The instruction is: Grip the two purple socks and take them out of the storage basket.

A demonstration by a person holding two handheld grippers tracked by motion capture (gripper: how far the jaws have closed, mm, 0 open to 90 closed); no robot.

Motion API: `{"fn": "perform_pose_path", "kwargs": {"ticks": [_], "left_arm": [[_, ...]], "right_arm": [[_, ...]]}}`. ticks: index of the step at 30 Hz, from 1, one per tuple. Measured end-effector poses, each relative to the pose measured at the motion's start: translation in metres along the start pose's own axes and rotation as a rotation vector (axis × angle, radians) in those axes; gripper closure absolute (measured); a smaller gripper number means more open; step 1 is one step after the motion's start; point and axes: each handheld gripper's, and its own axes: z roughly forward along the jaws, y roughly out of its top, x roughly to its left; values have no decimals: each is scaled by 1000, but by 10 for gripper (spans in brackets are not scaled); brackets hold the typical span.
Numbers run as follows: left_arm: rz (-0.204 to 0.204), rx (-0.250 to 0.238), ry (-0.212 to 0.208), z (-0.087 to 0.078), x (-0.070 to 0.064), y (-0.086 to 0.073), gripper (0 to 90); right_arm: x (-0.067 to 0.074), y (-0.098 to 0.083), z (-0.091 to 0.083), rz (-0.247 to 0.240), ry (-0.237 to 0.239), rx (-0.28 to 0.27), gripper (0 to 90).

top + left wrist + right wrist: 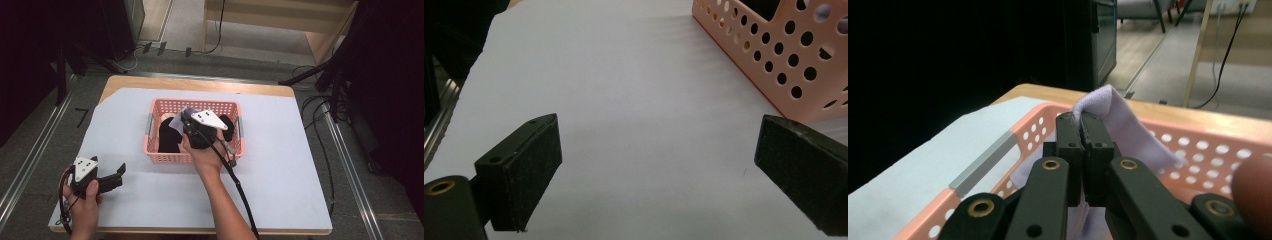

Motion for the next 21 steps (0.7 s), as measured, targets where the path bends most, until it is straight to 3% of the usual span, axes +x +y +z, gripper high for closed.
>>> {"fn": "perform_pose_path", "kwargs": {"ticks": [1, 6, 21], "left_arm": [[0, -1, -1, 0, 0, 0, 56], [1, -2, -2, 0, 0, 0, 56], [2, 1, 2, 0, -1, 0, 56]], "right_arm": [[-2, 1, -2, -31, -5, -20, 889], [-7, 4, -9, -91, -20, -94, 888], [-35, 19, -37, -127, -114, -204, 888]]}}
